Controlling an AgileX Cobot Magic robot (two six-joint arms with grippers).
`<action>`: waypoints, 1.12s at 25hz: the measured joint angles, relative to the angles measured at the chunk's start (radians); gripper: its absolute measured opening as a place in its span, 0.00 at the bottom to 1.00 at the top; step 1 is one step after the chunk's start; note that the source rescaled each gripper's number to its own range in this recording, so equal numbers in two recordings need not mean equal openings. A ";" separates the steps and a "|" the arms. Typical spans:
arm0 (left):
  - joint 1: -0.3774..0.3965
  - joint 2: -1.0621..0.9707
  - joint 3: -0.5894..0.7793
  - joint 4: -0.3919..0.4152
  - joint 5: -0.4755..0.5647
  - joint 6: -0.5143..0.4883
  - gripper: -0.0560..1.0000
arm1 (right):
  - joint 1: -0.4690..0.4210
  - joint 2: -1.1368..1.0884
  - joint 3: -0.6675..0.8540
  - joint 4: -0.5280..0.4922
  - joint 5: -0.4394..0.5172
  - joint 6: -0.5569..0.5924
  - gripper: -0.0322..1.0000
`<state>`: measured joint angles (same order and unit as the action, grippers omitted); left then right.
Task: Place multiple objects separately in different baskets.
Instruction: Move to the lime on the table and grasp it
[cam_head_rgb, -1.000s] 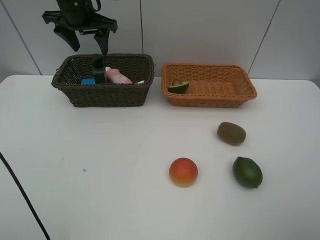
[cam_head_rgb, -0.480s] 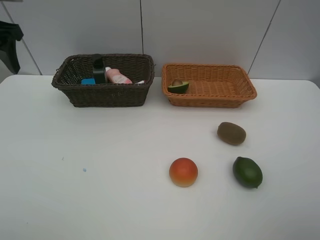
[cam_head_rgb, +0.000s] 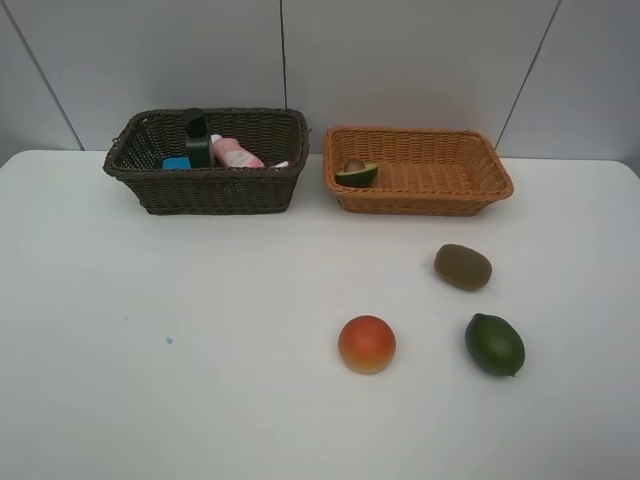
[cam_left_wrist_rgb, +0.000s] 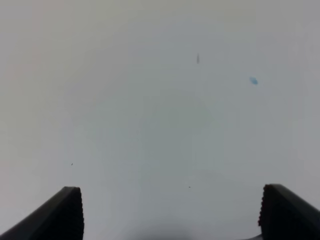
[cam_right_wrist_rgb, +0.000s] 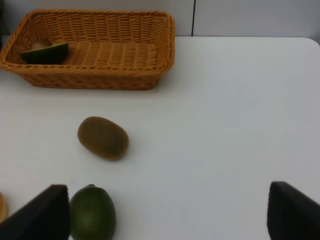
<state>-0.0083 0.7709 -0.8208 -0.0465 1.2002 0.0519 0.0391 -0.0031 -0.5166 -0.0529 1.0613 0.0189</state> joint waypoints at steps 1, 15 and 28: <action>0.000 -0.063 0.033 -0.013 0.000 0.022 0.87 | 0.000 0.000 0.000 0.000 0.000 0.000 1.00; 0.000 -0.535 0.276 -0.084 -0.033 0.085 0.87 | 0.000 0.000 0.000 0.000 0.000 0.000 1.00; -0.035 -0.758 0.300 -0.085 -0.104 0.073 0.87 | 0.000 0.000 0.000 0.000 0.000 0.000 1.00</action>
<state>-0.0431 0.0129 -0.5204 -0.1316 1.0963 0.1248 0.0391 -0.0031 -0.5166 -0.0529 1.0613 0.0189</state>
